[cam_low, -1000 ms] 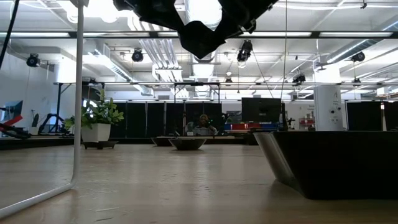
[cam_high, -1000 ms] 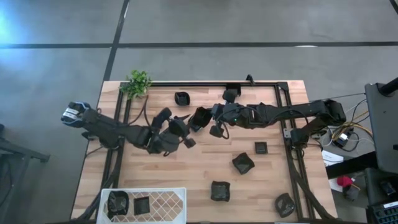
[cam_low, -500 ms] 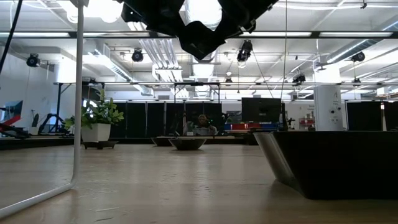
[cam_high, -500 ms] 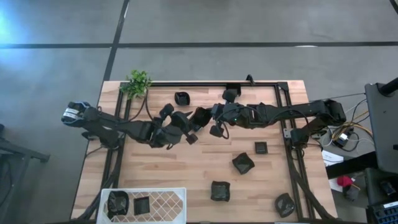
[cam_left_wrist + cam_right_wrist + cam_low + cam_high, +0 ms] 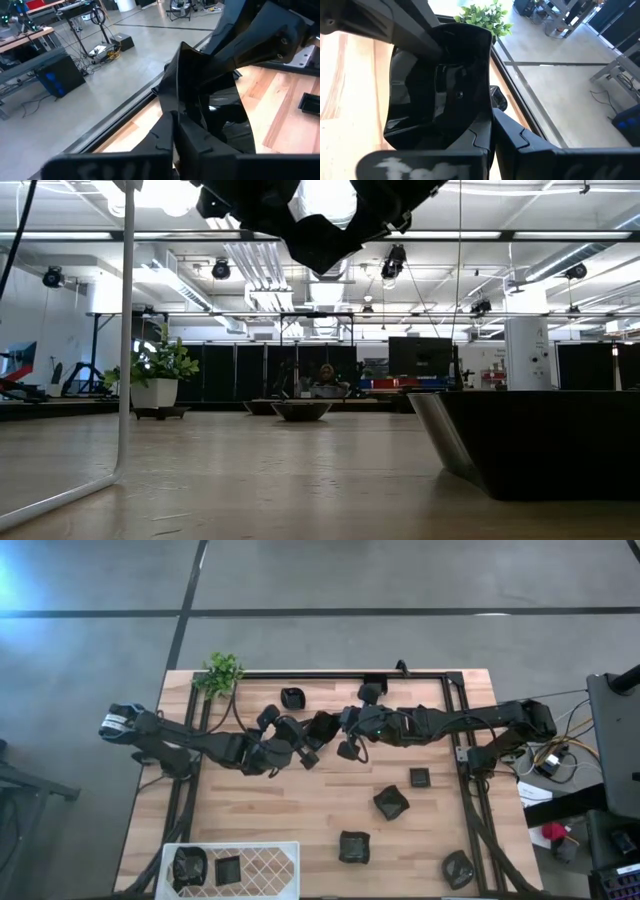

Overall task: Pick & Place Mini shaped plates
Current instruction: Put the black distorted square plate on the shelf

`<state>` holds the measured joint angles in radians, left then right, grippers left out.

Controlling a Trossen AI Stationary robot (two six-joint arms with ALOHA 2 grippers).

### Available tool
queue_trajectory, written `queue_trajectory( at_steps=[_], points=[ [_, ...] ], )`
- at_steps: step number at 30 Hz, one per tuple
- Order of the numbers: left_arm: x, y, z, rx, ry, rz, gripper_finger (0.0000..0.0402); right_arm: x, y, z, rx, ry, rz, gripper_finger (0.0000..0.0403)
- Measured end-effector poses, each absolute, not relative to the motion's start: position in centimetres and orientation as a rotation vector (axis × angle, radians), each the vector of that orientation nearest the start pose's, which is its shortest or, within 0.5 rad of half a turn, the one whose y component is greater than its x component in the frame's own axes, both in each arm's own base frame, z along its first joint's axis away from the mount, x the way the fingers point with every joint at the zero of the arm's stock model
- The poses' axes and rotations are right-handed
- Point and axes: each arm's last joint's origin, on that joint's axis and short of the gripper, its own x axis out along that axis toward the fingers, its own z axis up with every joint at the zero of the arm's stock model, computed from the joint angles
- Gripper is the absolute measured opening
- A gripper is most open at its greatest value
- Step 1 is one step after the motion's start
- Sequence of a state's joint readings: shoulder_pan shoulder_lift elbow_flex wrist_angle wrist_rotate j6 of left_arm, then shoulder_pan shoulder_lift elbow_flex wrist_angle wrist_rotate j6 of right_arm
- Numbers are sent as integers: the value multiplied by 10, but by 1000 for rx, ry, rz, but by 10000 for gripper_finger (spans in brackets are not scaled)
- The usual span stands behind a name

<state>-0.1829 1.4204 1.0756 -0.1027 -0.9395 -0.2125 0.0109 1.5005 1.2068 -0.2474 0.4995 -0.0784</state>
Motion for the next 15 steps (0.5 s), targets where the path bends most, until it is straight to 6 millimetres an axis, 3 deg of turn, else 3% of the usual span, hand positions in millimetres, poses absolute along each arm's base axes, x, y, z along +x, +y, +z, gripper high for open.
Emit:
queue_trajectory(
  at_steps=[8,15],
  points=[
    [307,-33,302,32,294,783,1,333,-10,306,-225,549,-449,20],
    [308,-33,303,22,287,780,0,333,-8,306,-229,548,-437,77]
  ],
)
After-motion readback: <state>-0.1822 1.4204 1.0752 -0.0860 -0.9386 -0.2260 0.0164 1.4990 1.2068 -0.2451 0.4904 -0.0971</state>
